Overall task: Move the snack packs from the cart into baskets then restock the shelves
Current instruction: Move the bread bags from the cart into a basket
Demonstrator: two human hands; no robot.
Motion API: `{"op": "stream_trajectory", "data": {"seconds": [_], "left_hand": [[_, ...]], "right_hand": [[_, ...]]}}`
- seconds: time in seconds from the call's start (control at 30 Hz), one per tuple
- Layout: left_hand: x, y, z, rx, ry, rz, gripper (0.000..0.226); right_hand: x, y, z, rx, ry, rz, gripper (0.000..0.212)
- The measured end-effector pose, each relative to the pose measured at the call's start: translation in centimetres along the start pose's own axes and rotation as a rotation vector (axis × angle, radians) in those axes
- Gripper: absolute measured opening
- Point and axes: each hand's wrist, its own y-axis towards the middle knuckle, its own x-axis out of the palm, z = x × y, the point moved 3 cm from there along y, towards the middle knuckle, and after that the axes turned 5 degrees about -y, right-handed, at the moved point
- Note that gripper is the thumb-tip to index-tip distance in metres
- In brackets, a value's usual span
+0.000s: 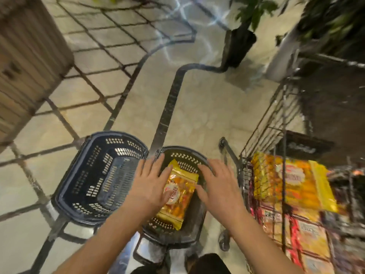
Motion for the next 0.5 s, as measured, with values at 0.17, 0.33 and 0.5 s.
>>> {"op": "stream_trajectory", "data": {"seconds": [0.17, 0.33, 0.5], "left_hand": [[-5.9, 0.0, 5.8, 0.170, -0.028, 0.055, 0.077], [-8.4, -1.7, 12.5, 0.283, -0.062, 0.152, 0.071], [-7.9, -3.3, 21.3, 0.345, -0.031, 0.123, 0.069]], "right_hand": [[-5.4, -6.0, 2.5, 0.127, -0.003, 0.104, 0.062], [-8.1, -11.7, 6.6, 0.182, 0.027, 0.156, 0.059], [-9.5, -18.1, 12.9, 0.256, 0.071, 0.163, 0.060]]}}
